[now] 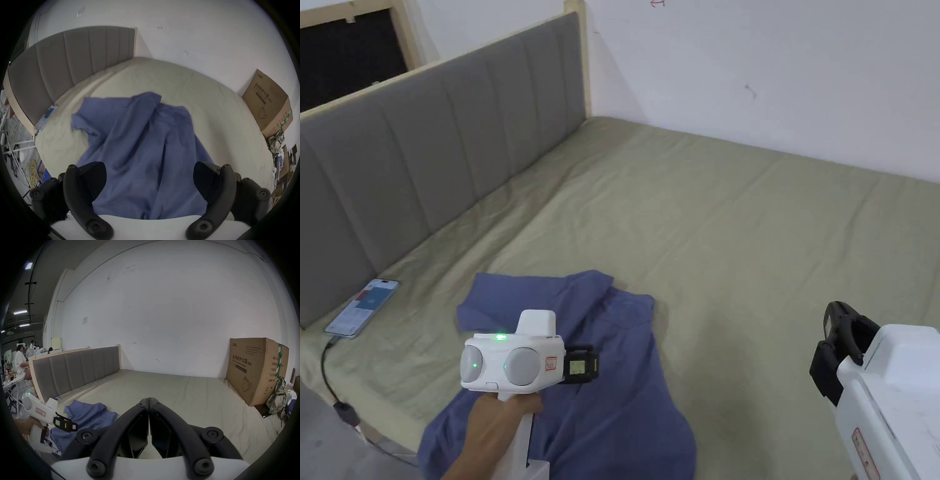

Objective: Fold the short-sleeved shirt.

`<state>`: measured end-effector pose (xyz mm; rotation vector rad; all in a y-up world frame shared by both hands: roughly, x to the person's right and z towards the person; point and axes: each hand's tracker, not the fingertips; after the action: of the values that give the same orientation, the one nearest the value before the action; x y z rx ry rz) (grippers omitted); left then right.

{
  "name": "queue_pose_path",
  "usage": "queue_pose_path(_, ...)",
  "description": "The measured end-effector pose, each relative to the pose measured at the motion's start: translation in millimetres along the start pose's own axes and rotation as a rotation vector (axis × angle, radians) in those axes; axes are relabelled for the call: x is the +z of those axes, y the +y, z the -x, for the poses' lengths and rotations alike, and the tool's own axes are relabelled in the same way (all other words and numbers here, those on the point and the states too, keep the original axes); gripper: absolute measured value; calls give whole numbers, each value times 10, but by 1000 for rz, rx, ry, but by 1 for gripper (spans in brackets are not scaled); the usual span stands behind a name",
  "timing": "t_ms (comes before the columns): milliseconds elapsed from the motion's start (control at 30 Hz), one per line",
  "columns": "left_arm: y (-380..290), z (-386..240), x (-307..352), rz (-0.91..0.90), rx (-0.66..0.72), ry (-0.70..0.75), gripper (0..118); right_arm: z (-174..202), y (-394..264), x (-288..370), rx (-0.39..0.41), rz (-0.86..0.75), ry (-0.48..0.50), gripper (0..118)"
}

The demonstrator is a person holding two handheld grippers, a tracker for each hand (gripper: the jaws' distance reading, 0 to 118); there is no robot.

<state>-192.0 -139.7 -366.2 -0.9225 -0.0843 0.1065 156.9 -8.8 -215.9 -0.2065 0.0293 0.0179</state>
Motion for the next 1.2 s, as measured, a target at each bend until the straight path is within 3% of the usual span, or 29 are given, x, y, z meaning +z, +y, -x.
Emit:
queue_pose_path(133,-66,-52,-404,119,-27,55,106,-179,-52,39,-4,23,-39,0)
queue_pose_path(167,-89,-57,-470,133,-35,52,95,-233,-81,44,-2,27,-49,0)
queue_pose_path(233,-160,-80,-607,172,-55,72,55,-331,-126,72,1,37,-72,0)
queue_pose_path(300,-236,-110,-641,180,-56,66,46,-428,-172,88,-5,52,-92,0)
queue_pose_path(367,-249,-165,-589,153,-84,70,10,-508,-200,114,-13,61,-109,0)
queue_pose_path(400,-239,-185,-578,150,-90,40,2,-541,-208,132,-17,63,-116,0)
queue_pose_path(567,-226,-273,-428,101,-131,54,0,-660,-172,300,-32,52,-140,0)
queue_pose_path(667,-65,-276,-53,-5,-39,-41,0,-754,-145,399,-35,35,-161,0)
queue_pose_path(800,232,-465,491,-108,-78,-136,0,-888,-107,531,-53,12,-189,0)
queue_pose_path(1200,1190,-1932,1948,-399,-275,-488,0,-1325,-36,1061,-82,-59,-298,0)
